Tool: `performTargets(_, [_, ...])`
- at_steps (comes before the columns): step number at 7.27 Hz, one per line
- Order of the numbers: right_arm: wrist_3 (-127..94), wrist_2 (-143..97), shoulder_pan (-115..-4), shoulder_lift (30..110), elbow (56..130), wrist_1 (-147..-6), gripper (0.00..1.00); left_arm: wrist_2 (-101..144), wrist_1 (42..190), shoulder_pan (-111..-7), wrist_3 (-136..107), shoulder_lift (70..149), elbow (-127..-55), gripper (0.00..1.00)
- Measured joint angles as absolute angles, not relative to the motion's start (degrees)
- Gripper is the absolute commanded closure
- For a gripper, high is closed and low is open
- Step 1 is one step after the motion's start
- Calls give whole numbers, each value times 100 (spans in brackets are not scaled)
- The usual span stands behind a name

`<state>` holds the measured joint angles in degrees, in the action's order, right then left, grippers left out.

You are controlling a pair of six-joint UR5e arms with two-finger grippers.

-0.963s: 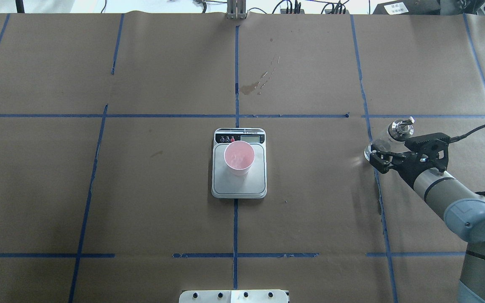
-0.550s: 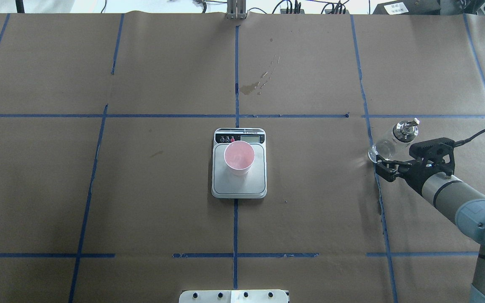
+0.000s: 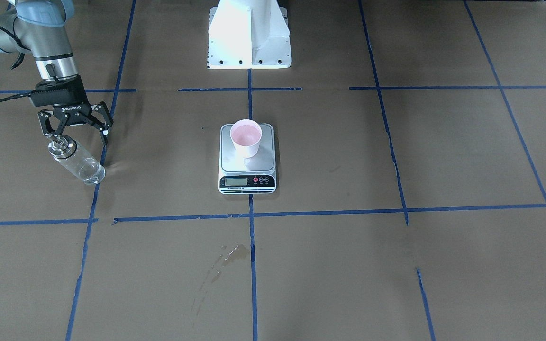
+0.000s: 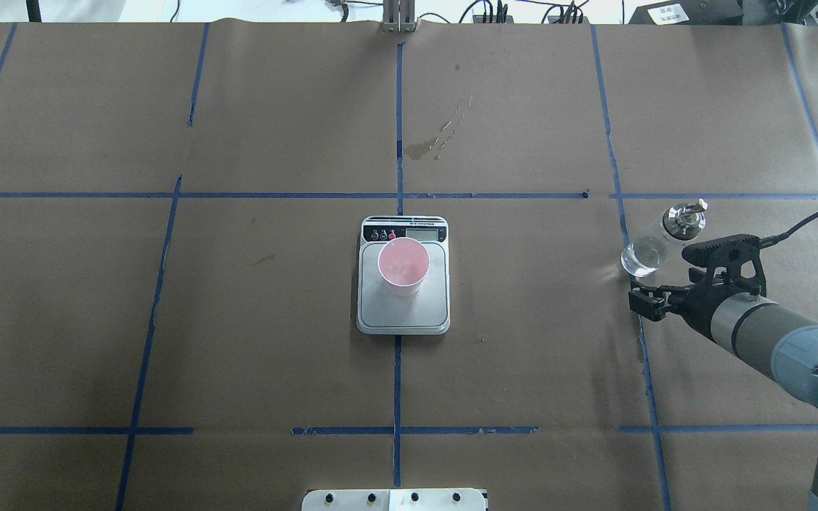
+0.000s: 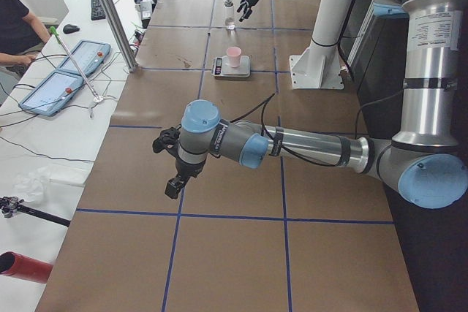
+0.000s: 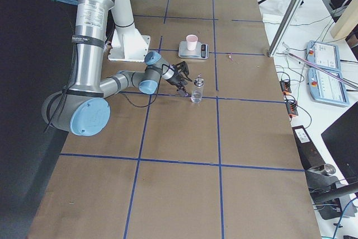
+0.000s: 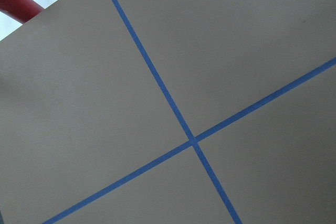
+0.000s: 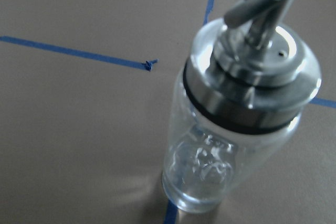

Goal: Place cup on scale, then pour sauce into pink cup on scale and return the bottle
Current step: 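Open the right gripper and withdraw it from the bottle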

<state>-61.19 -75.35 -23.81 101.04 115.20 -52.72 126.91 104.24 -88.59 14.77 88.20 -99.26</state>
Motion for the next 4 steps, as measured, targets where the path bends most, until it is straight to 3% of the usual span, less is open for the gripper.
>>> performTargets(4, [-6178,-9319,-2442,9721,13071,-8874,0,12691,10424,-8859,1474,8824,-9923,0])
